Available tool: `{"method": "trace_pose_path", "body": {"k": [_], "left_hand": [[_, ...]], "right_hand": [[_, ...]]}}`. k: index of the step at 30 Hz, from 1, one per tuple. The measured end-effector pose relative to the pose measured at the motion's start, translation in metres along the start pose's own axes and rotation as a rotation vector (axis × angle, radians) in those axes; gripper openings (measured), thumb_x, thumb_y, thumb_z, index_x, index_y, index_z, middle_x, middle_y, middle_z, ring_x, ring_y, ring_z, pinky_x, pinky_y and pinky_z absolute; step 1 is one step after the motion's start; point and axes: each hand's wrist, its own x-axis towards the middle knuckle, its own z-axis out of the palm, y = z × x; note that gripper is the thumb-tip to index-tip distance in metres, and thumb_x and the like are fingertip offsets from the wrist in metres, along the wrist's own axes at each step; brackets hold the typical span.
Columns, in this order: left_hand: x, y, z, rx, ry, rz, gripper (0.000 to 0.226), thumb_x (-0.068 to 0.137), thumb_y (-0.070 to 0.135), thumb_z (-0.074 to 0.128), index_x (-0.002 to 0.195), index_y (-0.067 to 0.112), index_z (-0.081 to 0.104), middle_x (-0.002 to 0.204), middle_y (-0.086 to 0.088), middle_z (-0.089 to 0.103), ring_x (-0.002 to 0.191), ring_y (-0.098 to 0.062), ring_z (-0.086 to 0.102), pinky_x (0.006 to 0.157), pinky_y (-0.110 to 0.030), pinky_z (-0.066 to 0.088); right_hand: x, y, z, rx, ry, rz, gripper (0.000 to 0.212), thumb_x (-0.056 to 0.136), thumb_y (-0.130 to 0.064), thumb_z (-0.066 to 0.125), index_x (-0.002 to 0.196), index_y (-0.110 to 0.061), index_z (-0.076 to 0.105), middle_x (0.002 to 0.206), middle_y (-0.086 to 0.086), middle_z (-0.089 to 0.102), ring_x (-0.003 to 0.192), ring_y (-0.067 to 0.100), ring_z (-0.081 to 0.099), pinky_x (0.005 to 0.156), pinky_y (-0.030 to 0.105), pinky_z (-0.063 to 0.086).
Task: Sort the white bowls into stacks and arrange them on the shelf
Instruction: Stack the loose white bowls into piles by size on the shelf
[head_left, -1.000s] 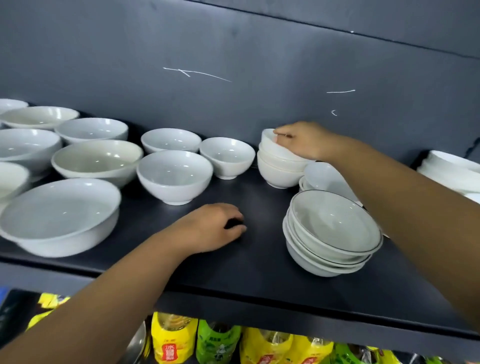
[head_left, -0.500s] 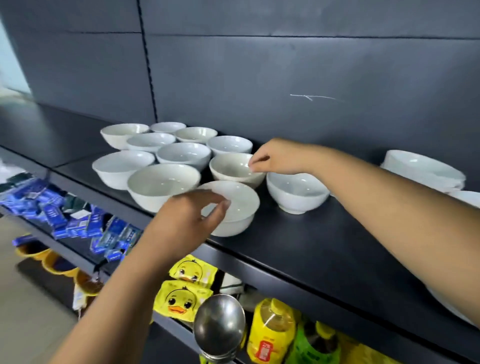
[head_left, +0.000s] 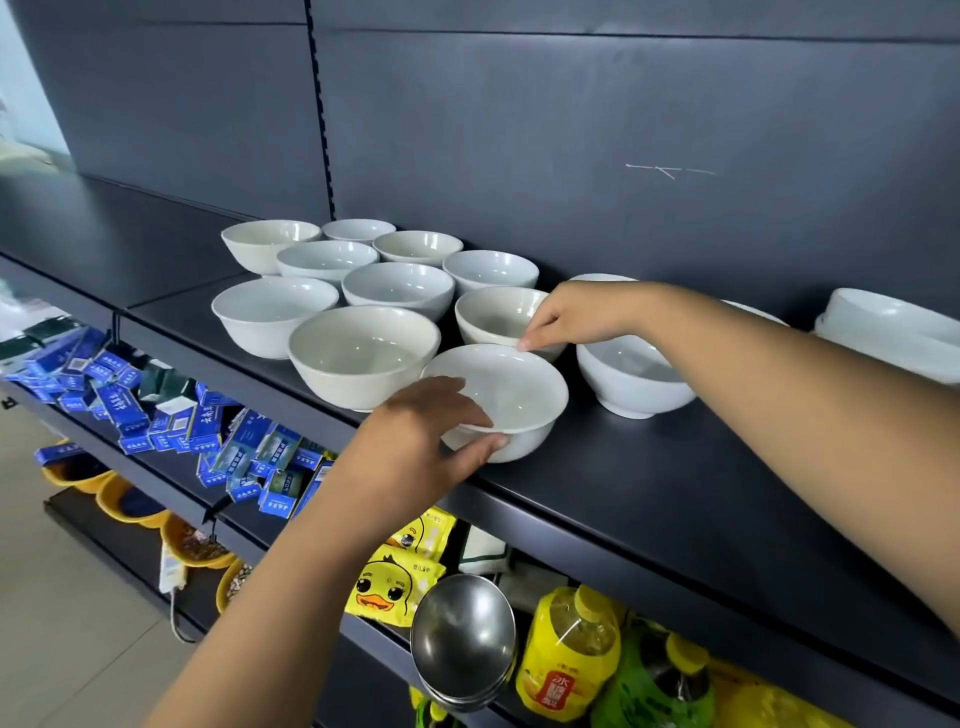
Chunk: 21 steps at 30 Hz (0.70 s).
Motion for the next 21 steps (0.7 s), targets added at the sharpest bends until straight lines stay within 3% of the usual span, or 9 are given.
{"method": "trace_pose_path", "body": {"k": [2,4,7,9,11,14,17,19,21], "left_hand": [[0.000,0.001,-0.001,-0.006,-0.010,-0.010,0.039,0.074,0.043,0.054,0.076,0.008,0.073,0.078,-0.003,0.073,0.103,-0.011,0.050,0.079,-0.017,0.039],[0.000,0.001,-0.002,-0.003,-0.013,-0.008,0.038,0.074,0.042,0.054,0.075,0.008,0.073,0.078,-0.004,0.073,0.103,-0.011,0.050,0.078,-0.017,0.038],[0.001,0.000,-0.002,0.012,-0.009,0.008,0.037,0.075,0.041,0.054,0.074,0.008,0.072,0.076,-0.004,0.073,0.101,-0.012,0.050,0.078,-0.018,0.038],[0.000,0.001,-0.002,0.025,-0.012,0.013,0.037,0.075,0.041,0.054,0.073,0.009,0.072,0.075,-0.003,0.073,0.100,-0.012,0.050,0.079,-0.018,0.038],[0.001,0.002,-0.003,0.032,-0.017,0.012,0.037,0.075,0.041,0.053,0.073,0.009,0.072,0.075,-0.003,0.073,0.100,-0.011,0.050,0.078,-0.018,0.038],[0.002,0.002,-0.003,0.022,-0.024,0.003,0.038,0.075,0.042,0.053,0.073,0.010,0.073,0.076,-0.004,0.073,0.101,-0.011,0.051,0.077,-0.017,0.038],[0.007,0.007,-0.006,-0.007,-0.057,-0.039,0.040,0.074,0.047,0.055,0.081,0.012,0.073,0.086,-0.001,0.073,0.098,-0.011,0.060,0.081,-0.007,0.033],[0.014,0.014,-0.012,-0.059,-0.113,-0.147,0.037,0.077,0.045,0.065,0.099,0.016,0.070,0.101,0.010,0.064,0.095,-0.008,0.058,0.077,0.003,0.028],[0.023,0.017,-0.016,-0.110,-0.159,-0.245,0.040,0.079,0.042,0.064,0.112,0.019,0.064,0.104,0.014,0.057,0.083,-0.004,0.049,0.070,0.000,0.031]], "right_hand": [[0.002,-0.005,0.003,0.013,0.008,-0.001,0.036,0.090,-0.035,0.054,0.082,-0.001,0.063,0.073,0.011,0.044,0.070,0.018,0.036,0.063,0.028,0.030],[0.004,-0.008,0.004,0.021,0.029,-0.010,0.035,0.090,-0.031,0.055,0.076,0.000,0.061,0.069,0.005,0.038,0.063,0.014,0.031,0.058,0.028,0.026],[0.006,-0.007,0.003,0.093,0.152,0.005,0.039,0.090,-0.028,0.056,0.055,-0.014,0.047,0.054,-0.002,0.029,0.046,0.008,0.028,0.046,0.020,0.023],[0.008,-0.004,0.000,0.230,0.257,0.037,0.035,0.090,-0.026,0.056,0.063,-0.005,0.054,0.061,0.000,0.035,0.055,0.009,0.032,0.050,0.021,0.023],[0.012,0.000,-0.002,0.421,0.332,0.070,0.032,0.090,-0.025,0.057,0.095,0.006,0.063,0.082,0.003,0.047,0.077,0.015,0.040,0.067,0.023,0.030],[0.015,0.002,-0.002,0.712,0.404,0.158,0.027,0.090,-0.022,0.057,0.112,-0.006,0.061,0.102,0.003,0.056,0.096,0.018,0.049,0.081,0.029,0.037],[0.014,0.001,-0.006,0.953,0.472,0.187,0.024,0.090,-0.020,0.057,0.110,-0.007,0.059,0.096,0.005,0.059,0.093,0.024,0.054,0.072,0.032,0.043],[0.009,-0.003,-0.014,1.060,0.521,0.169,0.028,0.092,-0.019,0.054,0.115,-0.004,0.057,0.085,0.001,0.059,0.082,0.022,0.056,0.062,0.028,0.041],[-0.001,-0.008,-0.024,1.089,0.566,0.119,0.020,0.092,-0.020,0.054,0.106,-0.010,0.061,0.082,-0.002,0.059,0.075,0.018,0.055,0.066,0.028,0.039]]}}
